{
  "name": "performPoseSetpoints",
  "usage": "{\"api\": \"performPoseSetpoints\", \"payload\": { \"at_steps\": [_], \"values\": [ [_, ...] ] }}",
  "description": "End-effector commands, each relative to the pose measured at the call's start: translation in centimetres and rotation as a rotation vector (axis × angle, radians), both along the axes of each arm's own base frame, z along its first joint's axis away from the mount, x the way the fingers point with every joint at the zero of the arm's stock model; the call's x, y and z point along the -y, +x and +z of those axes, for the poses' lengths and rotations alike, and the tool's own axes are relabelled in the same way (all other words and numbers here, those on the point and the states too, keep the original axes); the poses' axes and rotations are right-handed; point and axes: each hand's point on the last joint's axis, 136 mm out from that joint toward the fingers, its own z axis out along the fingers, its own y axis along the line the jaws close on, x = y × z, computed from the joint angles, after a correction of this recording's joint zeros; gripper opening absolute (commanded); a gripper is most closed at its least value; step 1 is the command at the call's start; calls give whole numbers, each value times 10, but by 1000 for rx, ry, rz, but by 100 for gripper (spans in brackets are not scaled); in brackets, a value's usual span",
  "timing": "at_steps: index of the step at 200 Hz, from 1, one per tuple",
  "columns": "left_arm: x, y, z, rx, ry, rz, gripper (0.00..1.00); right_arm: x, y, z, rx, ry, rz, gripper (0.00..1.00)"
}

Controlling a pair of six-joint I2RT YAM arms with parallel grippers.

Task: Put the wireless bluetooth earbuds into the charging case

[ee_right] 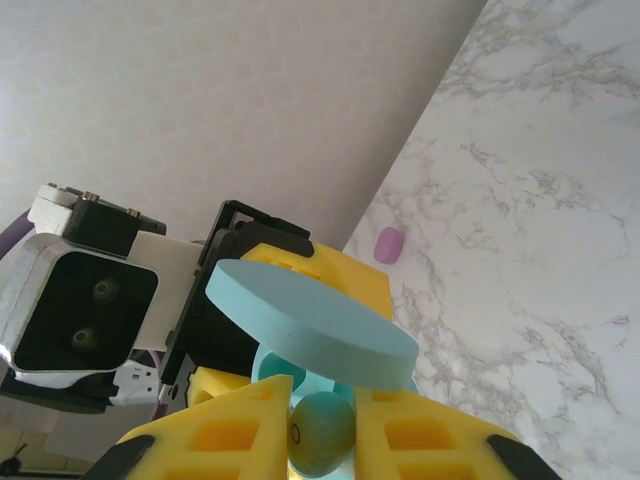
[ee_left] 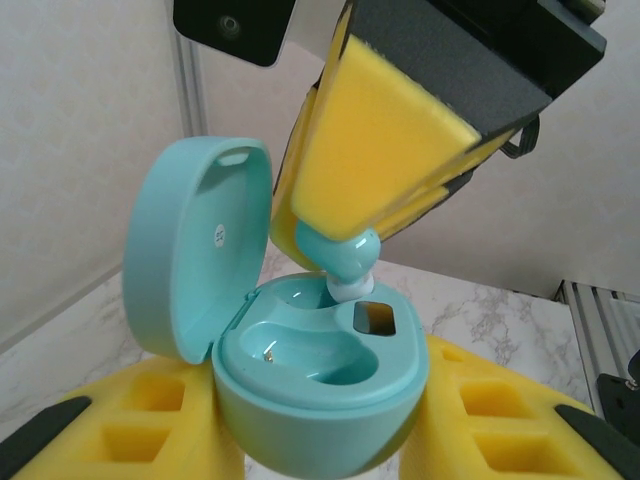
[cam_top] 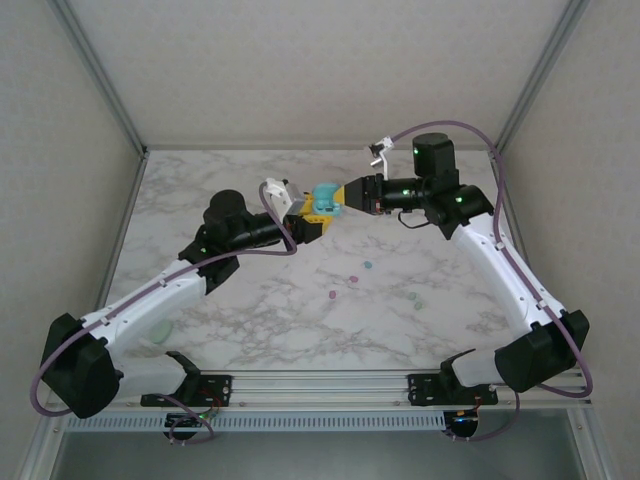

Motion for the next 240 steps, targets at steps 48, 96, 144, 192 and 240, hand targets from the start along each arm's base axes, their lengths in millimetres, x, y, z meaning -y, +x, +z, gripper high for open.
{"api": "performPoseSetpoints", "payload": {
  "at_steps": [48, 96, 144, 192, 240],
  "values": [
    [3, -2, 29, 52, -77, -18, 15, -1, 4, 0, 54, -50, -40, 28],
    [3, -2, 29, 55, -75, -16, 15, 2, 4, 5, 68, -59, -52, 33],
    [3, -2, 27, 52, -67, -13, 15, 7, 7, 11, 85, -74, -99, 37],
    [2, -1, 25, 54, -57, -6, 15, 11, 5, 21, 102, -70, -123, 41],
    [1, 0, 24, 56, -52, 0, 14, 13, -2, 27, 100, -59, -114, 29]
  ]
}}
